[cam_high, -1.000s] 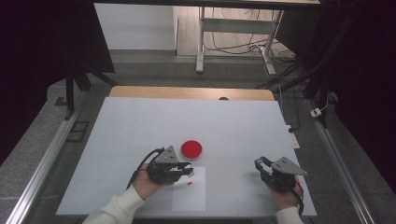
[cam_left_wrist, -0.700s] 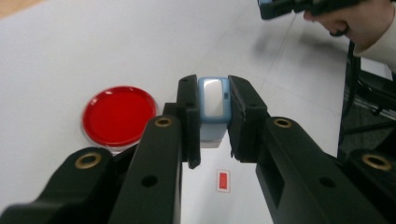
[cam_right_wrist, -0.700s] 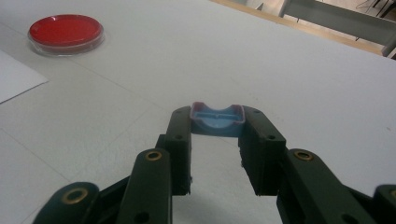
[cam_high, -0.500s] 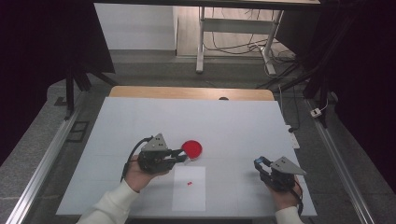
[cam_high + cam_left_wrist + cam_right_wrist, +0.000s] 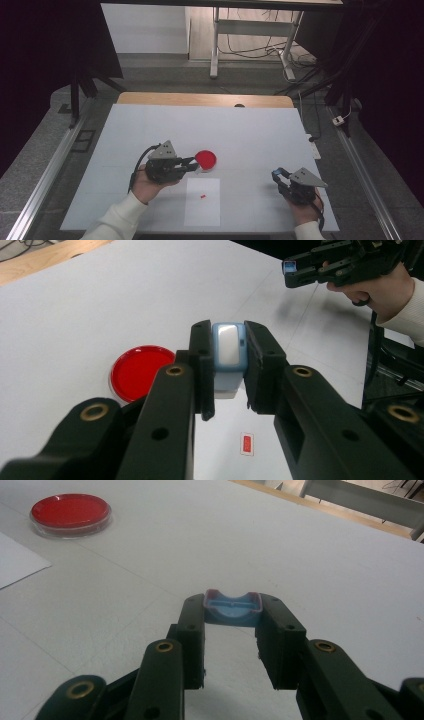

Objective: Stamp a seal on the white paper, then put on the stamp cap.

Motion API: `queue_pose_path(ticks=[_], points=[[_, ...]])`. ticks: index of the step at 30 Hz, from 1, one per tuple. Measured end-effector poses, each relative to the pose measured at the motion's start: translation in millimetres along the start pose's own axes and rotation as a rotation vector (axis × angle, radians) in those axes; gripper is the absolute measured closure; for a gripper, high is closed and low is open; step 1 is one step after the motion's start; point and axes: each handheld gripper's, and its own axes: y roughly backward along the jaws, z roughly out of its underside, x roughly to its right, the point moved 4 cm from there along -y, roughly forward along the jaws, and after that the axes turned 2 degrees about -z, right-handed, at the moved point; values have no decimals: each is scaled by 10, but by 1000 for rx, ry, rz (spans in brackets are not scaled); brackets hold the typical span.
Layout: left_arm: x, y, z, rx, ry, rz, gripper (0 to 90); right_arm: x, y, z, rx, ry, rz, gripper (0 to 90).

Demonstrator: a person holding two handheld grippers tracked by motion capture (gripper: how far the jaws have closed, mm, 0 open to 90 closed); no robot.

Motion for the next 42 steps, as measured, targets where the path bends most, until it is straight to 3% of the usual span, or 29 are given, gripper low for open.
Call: queue_pose_path(ticks=[24, 42], points=[[-33, -10, -5, -2, 7, 1, 754, -63, -14, -43, 14, 4, -21, 653], [-24, -32, -17, -9, 6, 9, 753, -324, -120, -116, 10, 43, -94, 652]])
